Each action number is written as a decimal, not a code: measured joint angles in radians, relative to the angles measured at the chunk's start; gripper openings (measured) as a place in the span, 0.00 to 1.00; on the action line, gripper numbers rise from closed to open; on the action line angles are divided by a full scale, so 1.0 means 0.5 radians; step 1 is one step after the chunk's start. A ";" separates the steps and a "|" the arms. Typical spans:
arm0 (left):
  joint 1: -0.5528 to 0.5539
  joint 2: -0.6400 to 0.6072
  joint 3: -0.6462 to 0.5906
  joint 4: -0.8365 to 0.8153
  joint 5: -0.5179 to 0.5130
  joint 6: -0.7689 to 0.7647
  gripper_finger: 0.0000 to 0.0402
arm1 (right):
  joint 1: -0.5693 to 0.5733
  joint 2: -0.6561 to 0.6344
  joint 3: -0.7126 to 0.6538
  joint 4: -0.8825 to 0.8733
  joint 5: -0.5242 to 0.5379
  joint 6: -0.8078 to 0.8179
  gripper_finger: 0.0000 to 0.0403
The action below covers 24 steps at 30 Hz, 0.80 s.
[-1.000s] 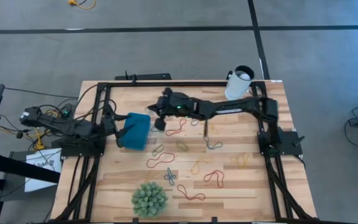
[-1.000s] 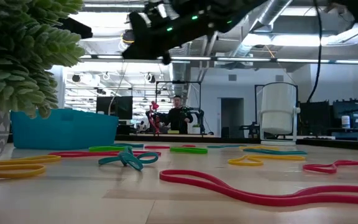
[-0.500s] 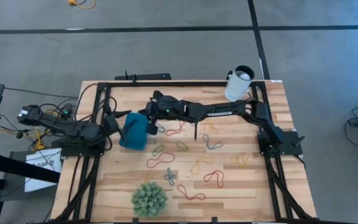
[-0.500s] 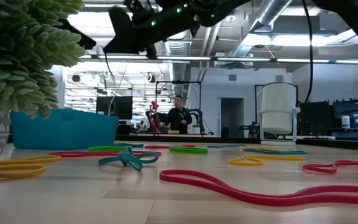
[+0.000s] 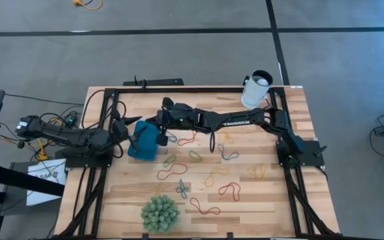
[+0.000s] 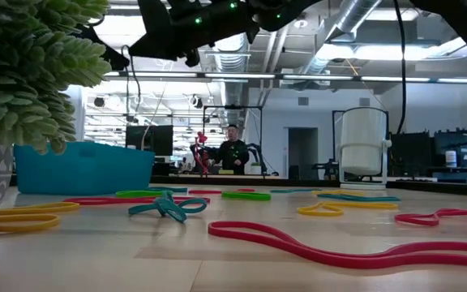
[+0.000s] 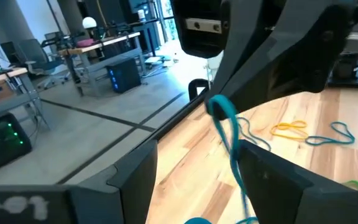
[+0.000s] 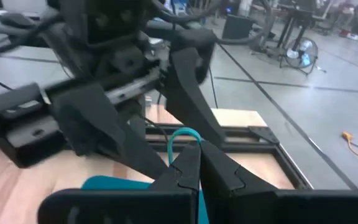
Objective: Pick and place items into bin
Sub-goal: Put the blue rubber band into the blue bin
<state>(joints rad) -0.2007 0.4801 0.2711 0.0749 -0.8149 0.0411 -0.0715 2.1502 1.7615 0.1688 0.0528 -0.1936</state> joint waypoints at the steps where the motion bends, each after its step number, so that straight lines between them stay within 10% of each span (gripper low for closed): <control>1: 0.014 0.000 0.000 -0.001 0.025 0.001 0.50 | 0.000 0.000 0.000 0.005 -0.020 0.000 0.00; 13: 0.074 0.011 0.001 0.000 0.138 0.035 0.04 | -0.005 0.000 0.000 0.008 -0.045 0.000 0.00; 24: 0.074 0.008 0.001 -0.225 -0.140 -0.014 0.00 | -0.005 0.000 0.000 -0.043 0.008 0.004 0.12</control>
<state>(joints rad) -0.1635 0.4839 0.2714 -0.0375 -0.8851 0.0340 -0.0738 2.1504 1.7615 0.1475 0.0569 -0.1916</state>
